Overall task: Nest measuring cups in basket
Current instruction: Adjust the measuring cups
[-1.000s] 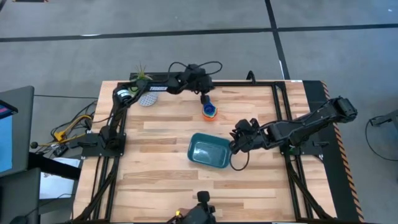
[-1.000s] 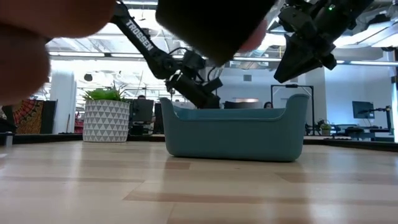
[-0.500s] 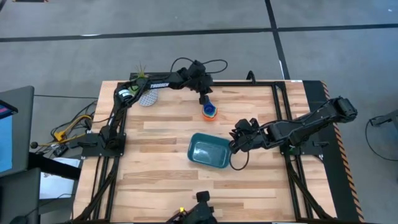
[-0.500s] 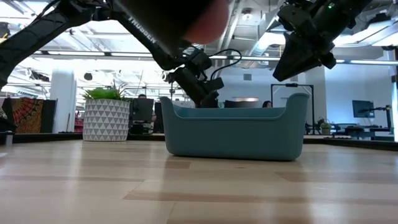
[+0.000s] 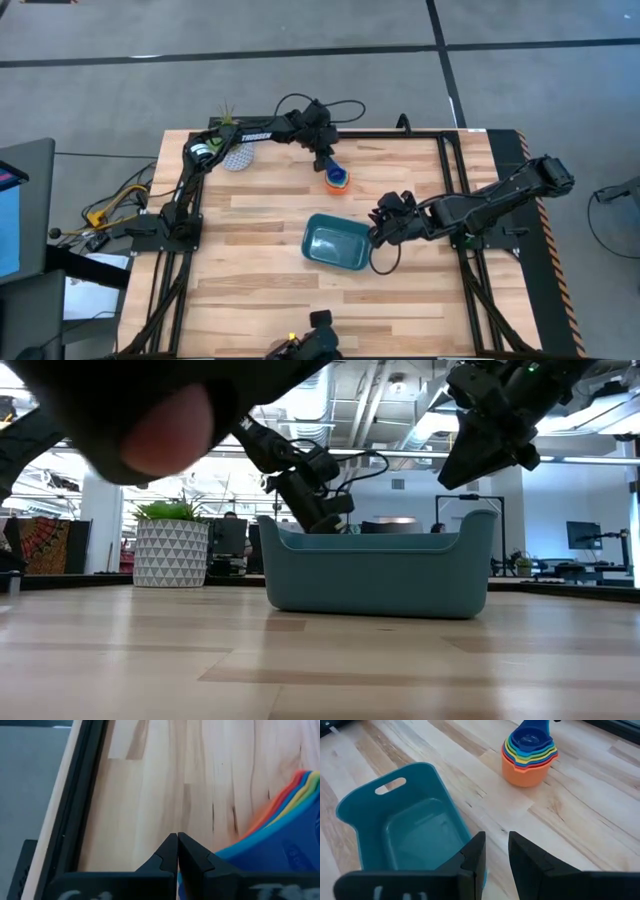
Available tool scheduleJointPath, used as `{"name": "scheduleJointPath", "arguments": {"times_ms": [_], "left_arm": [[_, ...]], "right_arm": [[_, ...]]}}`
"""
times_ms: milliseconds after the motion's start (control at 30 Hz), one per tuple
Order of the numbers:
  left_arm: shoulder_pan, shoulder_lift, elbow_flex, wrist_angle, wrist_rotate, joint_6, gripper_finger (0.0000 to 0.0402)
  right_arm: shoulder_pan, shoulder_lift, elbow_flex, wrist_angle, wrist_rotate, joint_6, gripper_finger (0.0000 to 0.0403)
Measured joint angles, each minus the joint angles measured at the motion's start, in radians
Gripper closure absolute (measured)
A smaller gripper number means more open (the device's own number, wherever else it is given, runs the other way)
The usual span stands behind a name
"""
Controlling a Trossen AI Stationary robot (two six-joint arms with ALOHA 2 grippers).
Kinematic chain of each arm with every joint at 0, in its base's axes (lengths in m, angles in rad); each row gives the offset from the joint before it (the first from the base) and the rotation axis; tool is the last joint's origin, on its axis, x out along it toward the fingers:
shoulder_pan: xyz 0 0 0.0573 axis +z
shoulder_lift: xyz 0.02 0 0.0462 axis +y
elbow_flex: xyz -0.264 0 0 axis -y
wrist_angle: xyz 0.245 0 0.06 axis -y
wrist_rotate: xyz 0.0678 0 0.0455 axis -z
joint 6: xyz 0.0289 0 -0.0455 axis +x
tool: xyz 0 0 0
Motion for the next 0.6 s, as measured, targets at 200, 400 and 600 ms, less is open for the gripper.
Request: {"name": "scheduleJointPath", "arguments": {"times_ms": [200,400,600], "left_arm": [[0.002,0.0,0.0,-0.041,-0.006,0.0,0.0401],[0.002,0.0,0.0,-0.096,-0.036,0.0,0.0401],[0.002,-0.01,0.0,-0.132,-0.043,0.0,0.0401]], "right_arm": [[0.0,0.0,0.0,0.0,0.0,0.002,0.0296],[0.0,0.0,0.0,0.0,0.0,0.003,0.0296],[0.0,0.0,0.0,0.0,0.0,-0.002,0.0296]]}}
